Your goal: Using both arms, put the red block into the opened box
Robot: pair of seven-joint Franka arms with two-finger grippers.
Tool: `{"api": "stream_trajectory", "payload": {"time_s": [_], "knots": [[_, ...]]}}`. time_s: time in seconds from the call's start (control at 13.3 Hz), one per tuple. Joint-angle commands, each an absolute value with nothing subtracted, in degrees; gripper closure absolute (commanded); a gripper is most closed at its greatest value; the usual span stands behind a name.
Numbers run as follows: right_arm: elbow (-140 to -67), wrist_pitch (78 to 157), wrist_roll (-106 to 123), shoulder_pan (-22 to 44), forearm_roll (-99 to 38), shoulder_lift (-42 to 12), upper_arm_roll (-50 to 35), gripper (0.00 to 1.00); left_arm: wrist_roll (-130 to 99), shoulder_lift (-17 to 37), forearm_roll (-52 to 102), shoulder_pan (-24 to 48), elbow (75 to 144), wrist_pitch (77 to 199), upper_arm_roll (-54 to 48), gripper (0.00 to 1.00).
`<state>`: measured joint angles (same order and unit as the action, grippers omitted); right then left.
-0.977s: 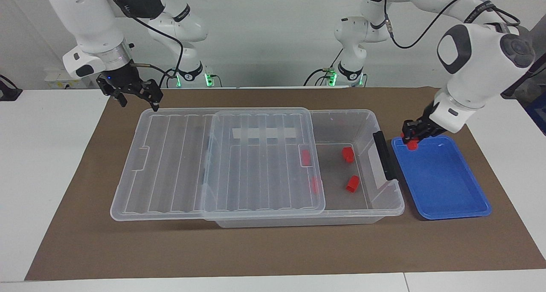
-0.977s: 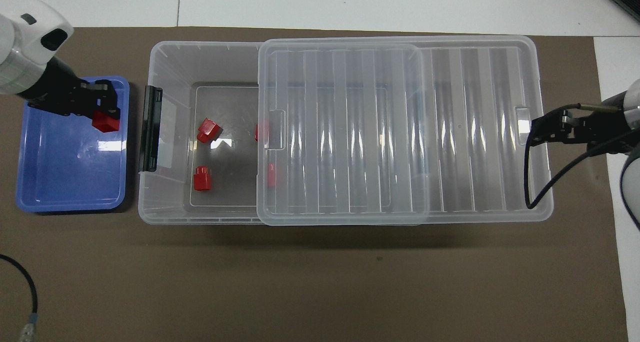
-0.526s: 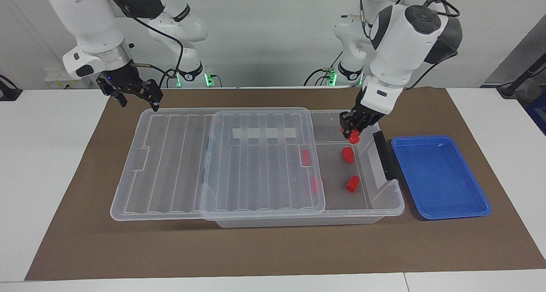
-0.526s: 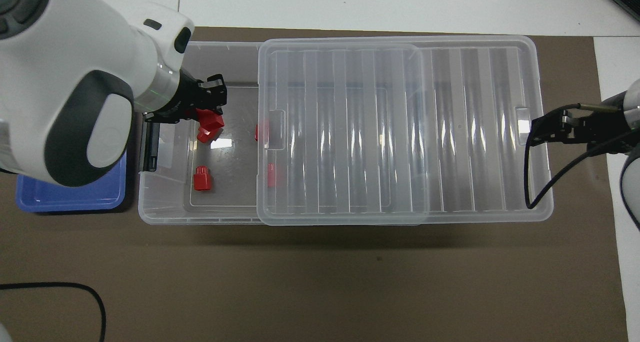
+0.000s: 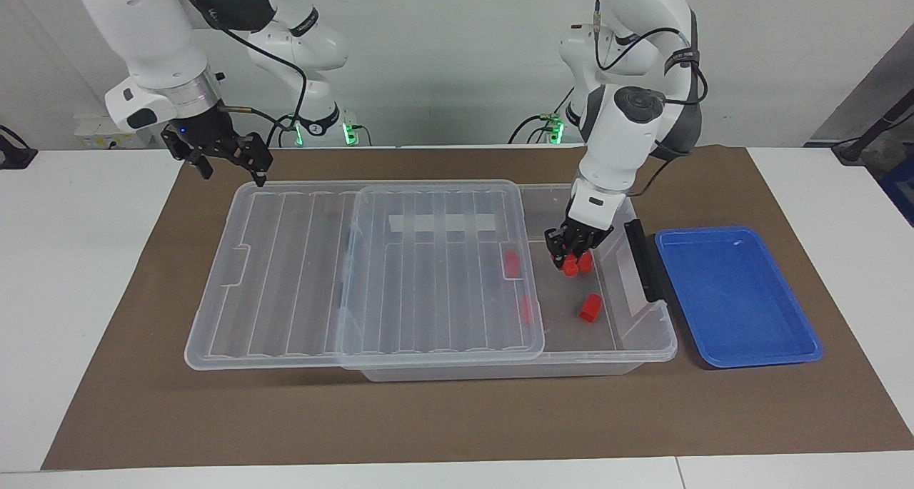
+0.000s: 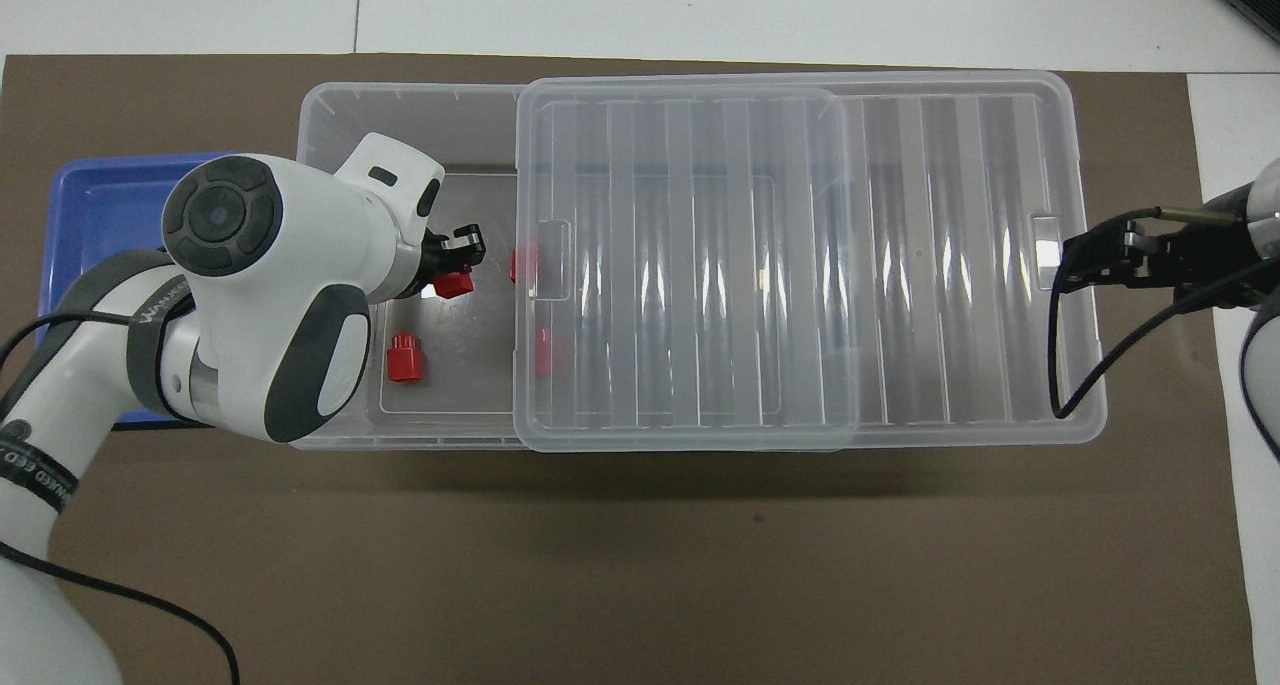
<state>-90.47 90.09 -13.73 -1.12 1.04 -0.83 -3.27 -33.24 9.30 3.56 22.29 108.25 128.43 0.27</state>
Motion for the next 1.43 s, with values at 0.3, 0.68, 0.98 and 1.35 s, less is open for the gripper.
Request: {"api": "stream_trajectory", "payload": {"time_s": [0.3,0.68,0.98,1.35], "knots": [[-91.93,90.35,-14.06,-1.58,0.17,0.44,-3.52,0.0,-33.92,9.92,-2.9,23.64,118.65,144.31,1.23,1.0],[-91.93,90.35,-14.15,-1.58,0.17,0.44,-3.52,0.0,-35.59,15.89,-6.06,23.82,119.26,150.79,1.32,1.0],[-91.93,90.44,-14.06,-1.67,0.09,0.44,-3.08,0.0,-35.86,18.46,-7.54,24.08,119.97,155.13,1.76,1.0],[-92.02,90.52,-13.8,-1.67,0.17,0.44,-3.08,0.0,-36.03,18.55,-9.4,24.25,119.97,153.47,2.11,1.0]]}}
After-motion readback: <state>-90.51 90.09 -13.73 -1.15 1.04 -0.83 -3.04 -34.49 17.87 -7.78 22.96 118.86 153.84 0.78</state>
